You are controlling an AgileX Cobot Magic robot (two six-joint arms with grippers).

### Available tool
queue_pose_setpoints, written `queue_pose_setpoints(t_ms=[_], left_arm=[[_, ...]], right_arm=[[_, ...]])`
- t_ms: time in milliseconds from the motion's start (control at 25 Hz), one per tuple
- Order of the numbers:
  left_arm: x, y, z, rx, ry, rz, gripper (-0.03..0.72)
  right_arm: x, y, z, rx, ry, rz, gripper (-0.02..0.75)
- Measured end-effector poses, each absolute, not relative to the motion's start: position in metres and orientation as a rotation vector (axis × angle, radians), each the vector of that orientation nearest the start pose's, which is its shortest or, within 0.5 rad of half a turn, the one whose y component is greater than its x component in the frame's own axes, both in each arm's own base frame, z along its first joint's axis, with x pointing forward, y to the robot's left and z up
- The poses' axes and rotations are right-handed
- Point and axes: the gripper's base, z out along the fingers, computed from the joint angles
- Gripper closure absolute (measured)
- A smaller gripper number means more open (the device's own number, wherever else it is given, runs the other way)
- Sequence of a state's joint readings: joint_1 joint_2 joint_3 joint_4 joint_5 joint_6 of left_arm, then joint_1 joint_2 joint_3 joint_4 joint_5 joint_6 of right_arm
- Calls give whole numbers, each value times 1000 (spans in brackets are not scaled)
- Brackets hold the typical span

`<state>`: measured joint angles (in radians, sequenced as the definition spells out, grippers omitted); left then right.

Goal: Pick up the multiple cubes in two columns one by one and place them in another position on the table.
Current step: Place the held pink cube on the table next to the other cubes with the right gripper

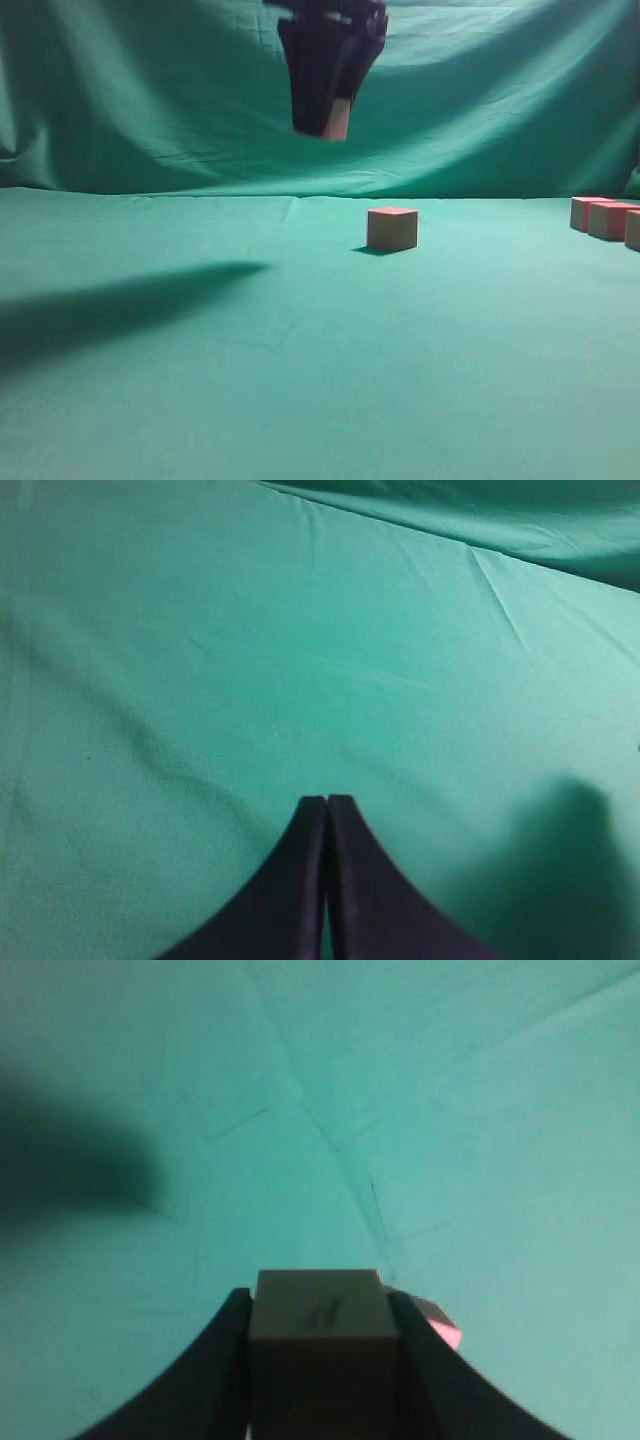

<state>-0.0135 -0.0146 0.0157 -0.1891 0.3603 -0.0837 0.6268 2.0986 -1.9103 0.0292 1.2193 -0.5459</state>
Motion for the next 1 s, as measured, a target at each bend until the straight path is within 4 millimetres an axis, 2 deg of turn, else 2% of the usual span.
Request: queue_pose_setpoints(t_ms=[160, 240, 440, 680, 1000], left_arm=[[52, -7, 177, -181, 1837, -253, 688], [52, -7, 177, -181, 1837, -253, 688], [52, -7, 177, -181, 1837, -253, 688], [52, -7, 177, -181, 1837, -253, 688], [52, -7, 177, -181, 1837, -253, 688]], right_arm=[[370, 271, 233, -1659, 2392, 44, 469], [372, 272, 228, -1681, 2383, 41, 469], [376, 275, 227, -1823, 2213, 14, 469], [384, 281, 228, -1803, 2093, -9, 469], [394, 282, 197, -1869, 2101, -95, 469]])
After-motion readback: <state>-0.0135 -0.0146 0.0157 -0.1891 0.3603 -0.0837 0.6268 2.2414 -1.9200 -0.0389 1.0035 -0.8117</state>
